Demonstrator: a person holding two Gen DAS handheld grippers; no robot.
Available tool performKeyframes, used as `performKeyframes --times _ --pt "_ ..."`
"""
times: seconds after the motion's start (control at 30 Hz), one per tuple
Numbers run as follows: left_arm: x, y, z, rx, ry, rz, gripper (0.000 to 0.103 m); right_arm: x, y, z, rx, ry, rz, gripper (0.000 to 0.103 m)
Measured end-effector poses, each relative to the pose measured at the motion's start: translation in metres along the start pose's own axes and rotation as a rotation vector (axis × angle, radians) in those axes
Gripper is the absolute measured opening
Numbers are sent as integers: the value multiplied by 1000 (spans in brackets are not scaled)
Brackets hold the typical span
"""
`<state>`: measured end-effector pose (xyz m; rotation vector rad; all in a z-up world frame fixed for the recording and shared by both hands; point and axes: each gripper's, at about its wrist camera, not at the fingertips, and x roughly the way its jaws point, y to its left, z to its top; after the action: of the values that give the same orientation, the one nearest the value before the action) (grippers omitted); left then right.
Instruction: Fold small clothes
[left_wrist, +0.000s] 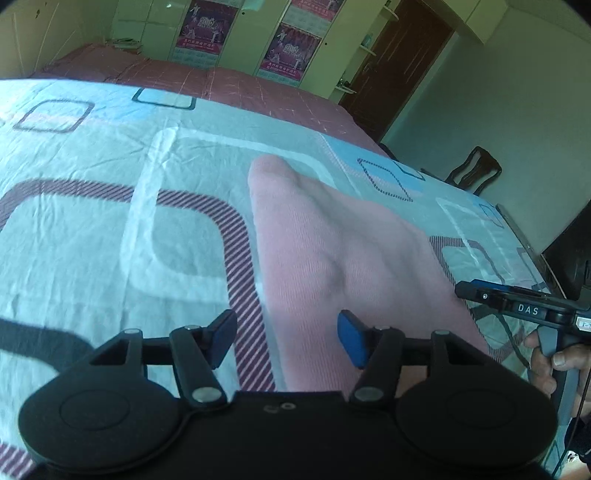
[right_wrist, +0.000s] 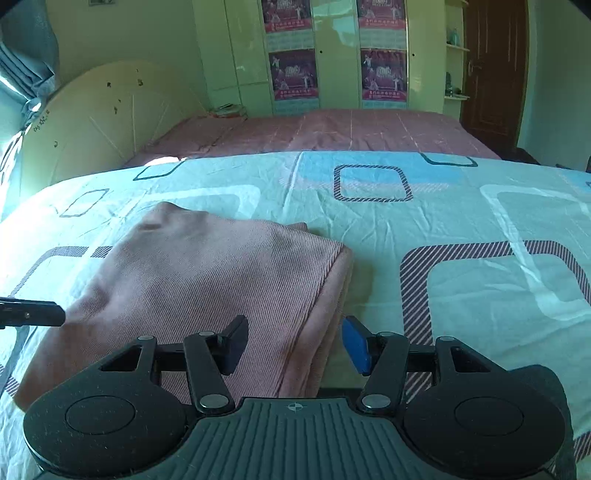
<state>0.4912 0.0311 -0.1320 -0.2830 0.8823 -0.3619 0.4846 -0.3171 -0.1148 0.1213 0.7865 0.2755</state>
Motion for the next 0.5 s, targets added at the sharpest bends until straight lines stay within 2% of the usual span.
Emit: performKeyframes --times 0.13,0.2,0.27,0.3,0.4,0.47,0.5 --pt "12 5 -16 -34 48 28 59 -14 10 -21 7 34 61 57" --pt "17 0 -16 -15 40 47 62 -10 17 -34 0 75 38 57" --pt "15 -11 -15 36 35 81 55 -11 20 -44 22 92 30 57" --pt "9 -15 -14 45 32 72 44 -15 21 -47 36 90 31 57" --pt "4 -23 -26 96 60 72 43 -25 25 -58 65 102 32 57" --pt "12 -21 -37 101 90 94 46 -20 27 -67 36 142 -9 56" --pt "13 -20 -39 94 86 94 47 -17 26 -71 28 151 -42 52"
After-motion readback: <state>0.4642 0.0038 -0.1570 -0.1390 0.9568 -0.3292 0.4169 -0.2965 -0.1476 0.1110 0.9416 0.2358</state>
